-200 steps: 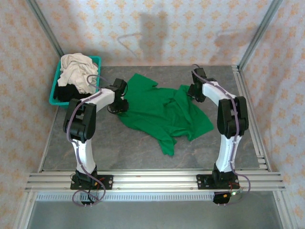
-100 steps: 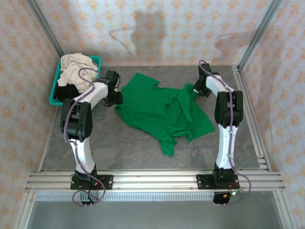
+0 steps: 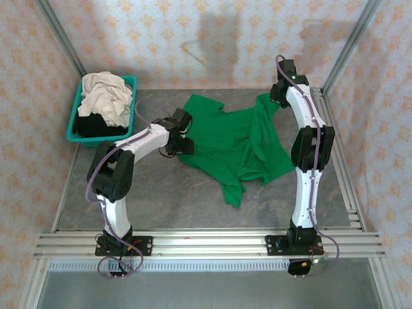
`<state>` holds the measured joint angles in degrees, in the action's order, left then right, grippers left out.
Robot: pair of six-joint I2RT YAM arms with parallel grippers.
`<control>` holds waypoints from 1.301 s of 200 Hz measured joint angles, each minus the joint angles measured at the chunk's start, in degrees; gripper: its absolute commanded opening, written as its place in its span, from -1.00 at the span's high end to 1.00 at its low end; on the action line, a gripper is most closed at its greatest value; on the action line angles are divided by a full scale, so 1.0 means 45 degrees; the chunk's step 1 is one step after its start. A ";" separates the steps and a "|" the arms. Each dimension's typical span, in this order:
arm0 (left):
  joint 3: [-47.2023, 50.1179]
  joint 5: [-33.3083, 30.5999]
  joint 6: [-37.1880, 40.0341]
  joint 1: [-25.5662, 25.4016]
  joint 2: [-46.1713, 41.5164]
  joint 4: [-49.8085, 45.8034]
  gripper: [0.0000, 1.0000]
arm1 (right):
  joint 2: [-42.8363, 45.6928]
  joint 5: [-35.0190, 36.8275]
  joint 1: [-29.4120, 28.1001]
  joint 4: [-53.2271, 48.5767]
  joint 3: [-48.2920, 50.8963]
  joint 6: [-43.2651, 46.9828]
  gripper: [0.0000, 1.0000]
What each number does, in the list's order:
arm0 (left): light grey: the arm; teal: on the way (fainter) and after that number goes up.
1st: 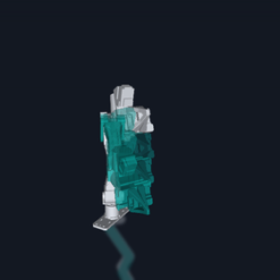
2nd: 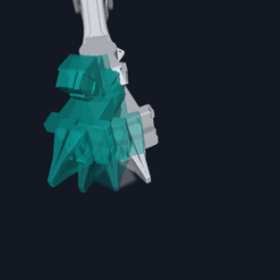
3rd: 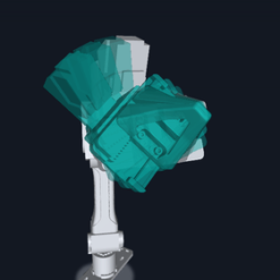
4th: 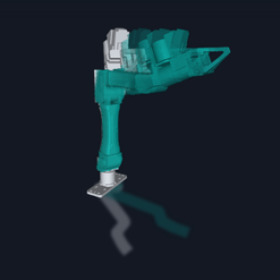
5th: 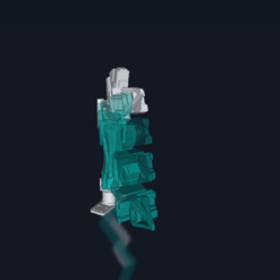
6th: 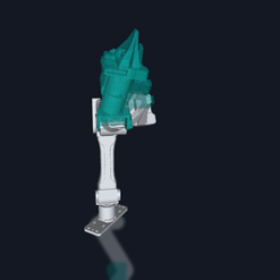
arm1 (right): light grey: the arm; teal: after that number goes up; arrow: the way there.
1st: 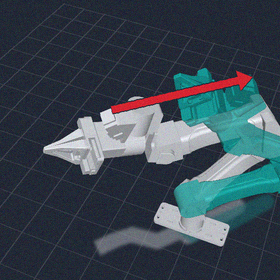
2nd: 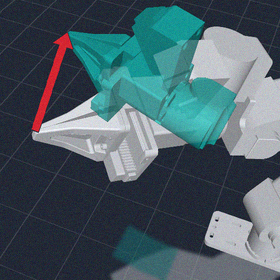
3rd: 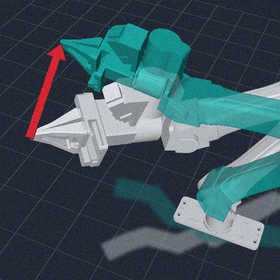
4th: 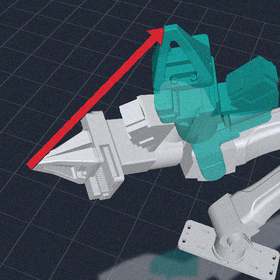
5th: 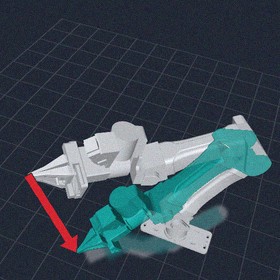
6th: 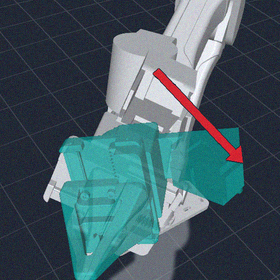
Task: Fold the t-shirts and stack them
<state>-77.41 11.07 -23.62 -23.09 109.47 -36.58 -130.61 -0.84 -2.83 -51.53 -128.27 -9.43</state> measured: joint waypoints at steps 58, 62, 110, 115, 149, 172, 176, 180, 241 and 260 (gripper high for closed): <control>0.0029 -0.0155 -0.0403 0.0321 0.0894 0.0102 0.88 | 0.4843 -0.0942 -0.0029 0.1263 0.9238 -0.0787 -0.43; -0.0068 -0.0126 -0.0311 0.0335 0.0957 0.0092 0.93 | 0.5265 -0.1166 -0.0039 0.1467 0.9981 -0.0792 -0.46; -0.0413 0.0248 -0.0068 0.1156 0.1161 0.0029 1.00 | 0.7975 -0.1632 -0.1229 0.2778 1.5174 -0.2123 -0.45; -0.0413 0.0267 -0.0063 0.1336 0.1161 0.0034 1.00 | 0.7985 -0.1637 -0.1297 0.2924 1.5514 -0.2278 -0.42; -0.0505 0.0350 0.0248 0.2458 0.1161 -0.0019 1.00 | 0.7966 -0.1302 -0.1248 0.3196 1.6485 -0.3070 0.27; -0.0811 0.0345 0.0471 0.2973 0.1161 -0.0155 1.00 | 0.8116 -0.1054 -0.0947 0.3619 1.6665 -0.3249 0.76; -0.0889 0.0345 0.0495 0.3026 0.1161 -0.0194 1.00 | 0.8174 -0.1035 -0.0865 0.3691 1.6733 -0.3376 0.82; -0.0996 0.0350 0.0563 0.3089 0.1161 -0.0253 0.97 | 0.8247 -0.1001 -0.0772 0.3711 1.6781 -0.3366 0.86; -0.0806 -0.0073 0.0733 0.2871 -0.0301 -0.0801 0.05 | 1.0996 -0.0865 -0.0287 0.3609 1.7014 -0.3449 0.89; -0.0437 -0.1049 0.0393 0.1919 -0.1812 -0.1350 0.01 | 1.1735 -0.0855 -0.0287 0.3478 1.7014 -0.3546 0.90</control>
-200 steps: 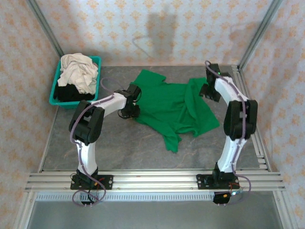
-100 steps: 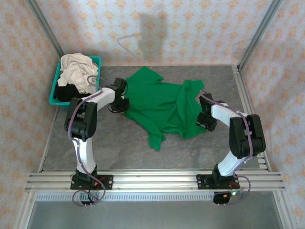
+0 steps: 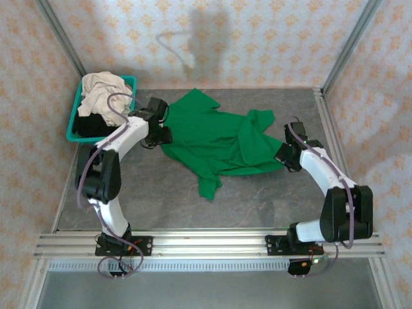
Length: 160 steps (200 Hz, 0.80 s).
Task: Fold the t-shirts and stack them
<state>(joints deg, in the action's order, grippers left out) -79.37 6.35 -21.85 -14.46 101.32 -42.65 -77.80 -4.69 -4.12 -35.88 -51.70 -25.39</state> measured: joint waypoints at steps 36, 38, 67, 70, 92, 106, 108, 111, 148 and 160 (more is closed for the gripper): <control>0.0981 -0.0622 -0.1292 -0.3191 -0.1972 -0.0083 -0.05 | 0.0228 0.0087 -0.0019 -0.0340 0.0000 -0.0083 0.90; 0.0996 -0.0622 -0.1345 -0.3313 -0.1972 -0.0078 -0.05 | 0.0243 0.0092 -0.0024 -0.0364 0.0000 -0.0083 0.90; 0.0729 -0.0622 -0.2297 -0.5421 -0.0724 0.0029 -0.03 | 0.0597 0.0194 -0.0024 -0.0500 0.0000 -0.0078 0.90; 0.0631 -0.0617 -0.2365 -0.5542 -0.0515 0.0019 -0.02 | 0.0617 0.0199 -0.0024 -0.0495 0.0000 -0.0078 0.90; 0.0063 -0.0622 -0.2773 -0.6130 0.1156 0.0146 0.00 | 0.0651 0.0199 -0.0024 -0.0495 0.0015 -0.0073 0.90; -0.0078 -0.0612 -0.2968 -0.6237 0.1885 0.0204 0.02 | 0.0685 0.0194 -0.0024 -0.0476 0.0117 -0.0063 0.90; -0.0092 -0.0612 -0.2982 -0.6237 0.1953 0.0209 0.02 | 0.0690 0.0194 -0.0024 -0.0476 0.0146 -0.0063 0.90; -0.0112 -0.0612 -0.3026 -0.6241 0.2059 0.0223 0.02 | 0.0699 0.0194 -0.0024 -0.0481 0.0180 -0.0063 0.90; -0.0612 -0.0636 -0.3201 -0.6241 0.2861 0.0296 -0.02 | 0.0831 0.0194 -0.0024 -0.0486 0.0563 -0.0015 0.90; -0.0811 -0.0699 -0.3201 -0.6246 0.2934 0.0301 -0.03 | 0.0889 0.0189 -0.0024 -0.0486 0.0617 0.0010 0.90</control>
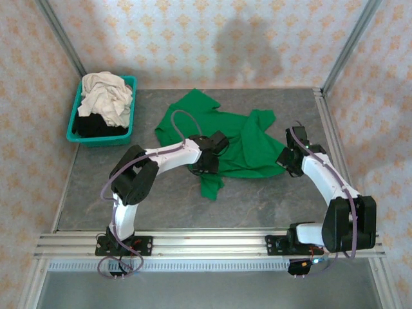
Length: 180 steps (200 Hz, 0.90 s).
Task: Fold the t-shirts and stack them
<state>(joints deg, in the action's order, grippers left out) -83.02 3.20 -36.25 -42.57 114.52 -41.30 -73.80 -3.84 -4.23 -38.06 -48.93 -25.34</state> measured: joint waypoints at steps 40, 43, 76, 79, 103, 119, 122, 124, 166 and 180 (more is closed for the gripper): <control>-0.0554 -0.0306 -0.0155 0.0000 0.0262 -0.0078 -0.28 | 0.0189 0.0000 0.0000 0.0097 0.0189 0.0010 0.90; -0.0631 -0.0330 -0.0204 0.0000 0.0316 -0.0102 -0.27 | 0.0189 0.0000 0.0000 0.0097 0.0199 0.0010 0.90; -0.1389 -0.0607 -0.0219 0.0005 0.1180 -0.0243 0.30 | 0.0209 0.0000 0.0010 0.0121 0.0262 0.0019 0.91; -0.1389 -0.0631 -0.0321 0.0005 0.1209 -0.0272 0.36 | 0.0209 0.0005 0.0015 0.0131 0.0267 0.0029 0.91; -0.1214 -0.0879 -0.0253 0.0019 0.1151 -0.0403 0.74 | 0.0223 0.0068 0.0097 0.0126 0.0272 0.0112 0.93; -0.0719 -0.0976 -0.0330 0.0087 0.0777 -0.0403 0.96 | 0.0238 0.0199 0.0204 0.0117 0.0272 0.0112 0.95; -0.0588 -0.0986 -0.0345 0.0112 0.0656 -0.0389 1.00 | 0.0248 0.0219 0.0219 0.0107 0.0272 0.0112 0.95; -0.0476 -0.1010 -0.0277 0.0131 0.0573 -0.0384 1.00 | 0.0253 0.0233 0.0233 0.0107 0.0272 0.0112 0.95; 0.1933 -0.1307 -0.0335 0.0865 -0.2574 -0.0457 1.00 | 0.0520 0.0578 0.0287 -0.0044 0.0262 0.0102 0.99; 0.2846 -0.1477 -0.0393 0.1205 -0.3886 -0.0447 1.00 | 0.0573 0.0724 0.0301 -0.0214 0.0243 0.0097 0.98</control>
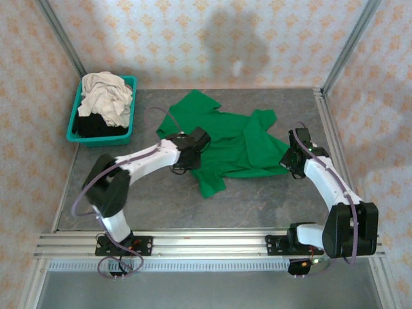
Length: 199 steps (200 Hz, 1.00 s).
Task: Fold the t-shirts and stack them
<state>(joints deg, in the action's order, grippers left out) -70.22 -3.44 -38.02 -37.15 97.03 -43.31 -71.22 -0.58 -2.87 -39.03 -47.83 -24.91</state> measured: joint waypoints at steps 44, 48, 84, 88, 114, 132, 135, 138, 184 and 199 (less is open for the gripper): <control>0.3483 -0.0379 -0.0617 0.0753 -0.3774 -0.0248 1.00 | 0.0651 0.0291 0.0010 -0.0690 -0.0078 -0.0447 0.95; 0.3789 -0.0403 -0.0704 0.0782 -0.4065 -0.0277 1.00 | 0.0763 0.0330 0.0015 -0.0767 -0.0068 -0.0510 0.94; 0.6013 -0.0243 -0.1268 0.1321 -0.5799 -0.0452 0.92 | 0.1229 0.0457 0.0010 -0.1253 0.0257 -0.1098 0.65; 0.6110 -0.0223 -0.1268 0.1384 -0.5906 -0.0500 0.92 | 0.1253 0.0457 0.0010 -0.1331 0.0321 -0.1239 0.60; 0.6159 -0.0359 -0.1268 0.1700 -0.6509 -0.1243 0.33 | 0.1588 0.0510 0.0068 -0.1948 0.0418 -0.1501 0.26; 0.5591 -0.0714 -0.1137 0.1899 -0.6917 -0.2035 0.11 | 0.2069 0.0316 0.0068 -0.2302 0.0136 -0.1467 0.11; 0.5435 -0.0758 -0.0976 0.1948 -0.6960 -0.2147 0.07 | 0.2132 0.0243 0.0068 -0.2331 0.0034 -0.1462 0.06; 0.5265 -0.0811 -0.1025 0.1982 -0.6989 -0.2225 0.05 | 0.2171 0.0175 0.0068 -0.2351 -0.0078 -0.1418 -0.01; 0.0792 -0.0899 0.0554 0.2152 -0.4425 -0.2025 0.05 | -0.0044 -0.0918 -0.1331 -0.0928 -0.2778 -0.0923 -0.39; -0.1409 -0.0583 0.1229 0.2210 -0.2147 -0.1734 0.19 | -0.2361 -0.1214 -0.1919 -0.0228 -0.4308 -0.0636 -0.35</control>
<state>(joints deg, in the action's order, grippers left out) -76.55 -6.07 -32.49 -27.20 87.37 -51.11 -81.84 -6.04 -11.51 -40.05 -67.22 -27.77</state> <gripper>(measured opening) 0.451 0.694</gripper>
